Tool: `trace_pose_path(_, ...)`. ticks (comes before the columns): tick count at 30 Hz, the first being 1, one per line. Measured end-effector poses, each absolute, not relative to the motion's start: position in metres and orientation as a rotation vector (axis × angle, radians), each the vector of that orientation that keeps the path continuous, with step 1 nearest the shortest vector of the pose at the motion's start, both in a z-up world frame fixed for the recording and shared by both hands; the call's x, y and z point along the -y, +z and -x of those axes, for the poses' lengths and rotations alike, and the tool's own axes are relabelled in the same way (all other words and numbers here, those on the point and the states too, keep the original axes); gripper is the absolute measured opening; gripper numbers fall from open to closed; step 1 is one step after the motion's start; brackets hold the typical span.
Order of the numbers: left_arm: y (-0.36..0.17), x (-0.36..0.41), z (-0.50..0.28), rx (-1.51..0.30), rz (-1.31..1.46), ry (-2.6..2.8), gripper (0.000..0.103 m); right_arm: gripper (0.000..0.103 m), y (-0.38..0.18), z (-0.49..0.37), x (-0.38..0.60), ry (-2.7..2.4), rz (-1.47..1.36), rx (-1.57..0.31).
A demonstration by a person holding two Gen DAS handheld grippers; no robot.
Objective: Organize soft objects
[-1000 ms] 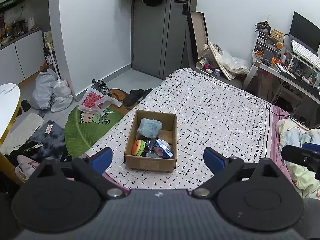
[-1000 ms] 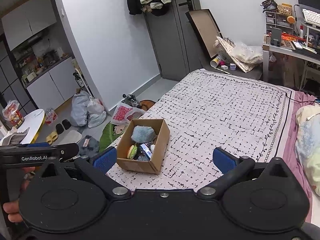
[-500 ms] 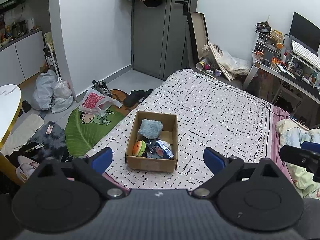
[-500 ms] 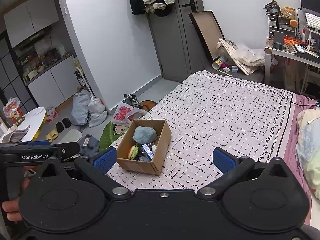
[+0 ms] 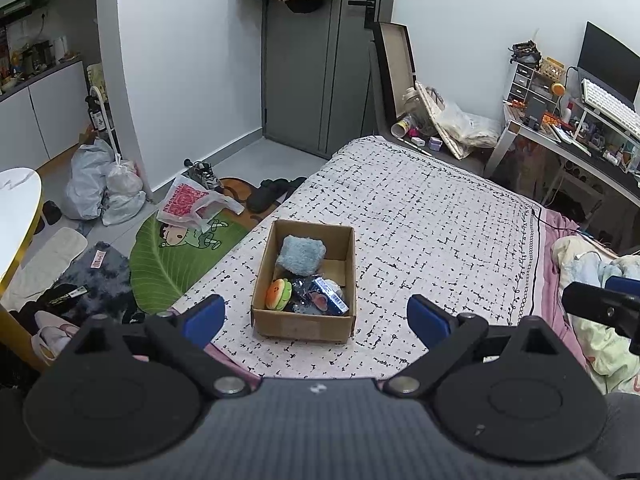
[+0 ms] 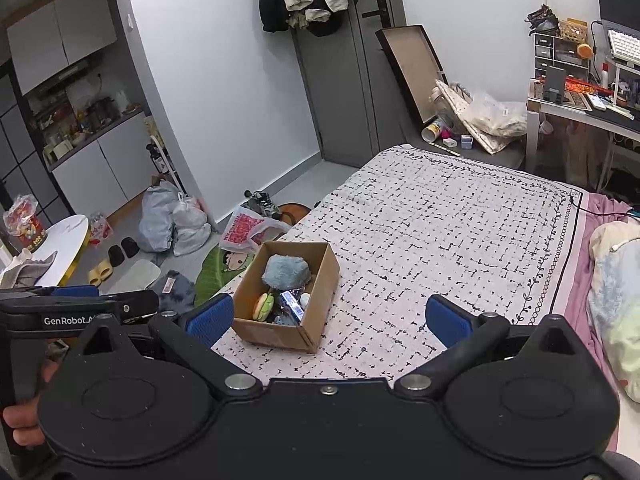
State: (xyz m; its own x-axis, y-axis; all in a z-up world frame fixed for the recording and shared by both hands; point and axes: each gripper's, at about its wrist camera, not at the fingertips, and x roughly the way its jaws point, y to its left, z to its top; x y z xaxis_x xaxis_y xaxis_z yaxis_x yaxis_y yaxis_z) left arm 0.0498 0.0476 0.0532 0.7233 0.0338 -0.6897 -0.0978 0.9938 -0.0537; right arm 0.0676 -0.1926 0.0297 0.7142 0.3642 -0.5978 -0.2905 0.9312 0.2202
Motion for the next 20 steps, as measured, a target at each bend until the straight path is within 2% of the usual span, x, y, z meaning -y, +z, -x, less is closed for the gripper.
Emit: trace_pose_path(20, 0.0492, -0.0541, -0.0458, -0.736, 0.112, 0.037, 0.097, 0.103, 0.0235, -0.07, 0.1922, 0.355, -0.132, -0.694)
